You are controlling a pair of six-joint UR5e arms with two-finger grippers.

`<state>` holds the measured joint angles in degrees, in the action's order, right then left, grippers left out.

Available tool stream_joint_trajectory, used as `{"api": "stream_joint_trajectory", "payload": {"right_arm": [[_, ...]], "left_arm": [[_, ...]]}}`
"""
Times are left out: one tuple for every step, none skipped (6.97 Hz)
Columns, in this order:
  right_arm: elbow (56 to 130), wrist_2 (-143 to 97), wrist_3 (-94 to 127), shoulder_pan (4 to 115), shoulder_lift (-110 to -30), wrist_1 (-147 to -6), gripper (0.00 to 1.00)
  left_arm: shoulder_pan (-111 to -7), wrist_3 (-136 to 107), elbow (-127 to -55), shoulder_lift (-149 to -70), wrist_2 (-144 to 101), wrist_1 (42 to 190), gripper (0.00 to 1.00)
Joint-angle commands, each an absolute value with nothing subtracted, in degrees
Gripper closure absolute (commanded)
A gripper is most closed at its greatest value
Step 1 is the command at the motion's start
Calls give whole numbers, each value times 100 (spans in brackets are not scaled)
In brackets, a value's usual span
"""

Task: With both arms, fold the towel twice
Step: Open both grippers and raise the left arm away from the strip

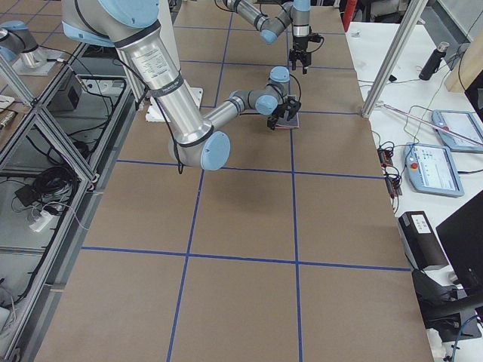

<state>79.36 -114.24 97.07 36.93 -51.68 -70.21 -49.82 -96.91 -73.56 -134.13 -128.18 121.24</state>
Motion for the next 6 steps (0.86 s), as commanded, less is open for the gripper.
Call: {"api": "stream_joint_trajectory", "payload": {"right_arm": [[7928,-11417,9712,3656,-5185,-7031,40],[7919,-11417,9712,3656,-5186,-7031,82],[7928,-11417,9703,3656,-5194,-7023,100],[7936,-11452,9694,3665,-5186,-7022,100],[7997,-11496,9686,3691,-5186,-7022,100],[8189,-11557,9677,3709,-5246,-7022,100]], "left_arm": [[-5027,-9659,-7356,-13412,-12858,12120,0],[-5045,-9659,-7356,-13412,-12858,12120,0],[-5054,-9659,-7356,-13412,-12858,12120,0],[-5054,-9659,-7356,-13412,-12858,12120,0],[-5071,-9659,-7348,-13412,-12858,12120,0],[-5106,-9659,-7348,-13412,-12858,12129,0]]}}
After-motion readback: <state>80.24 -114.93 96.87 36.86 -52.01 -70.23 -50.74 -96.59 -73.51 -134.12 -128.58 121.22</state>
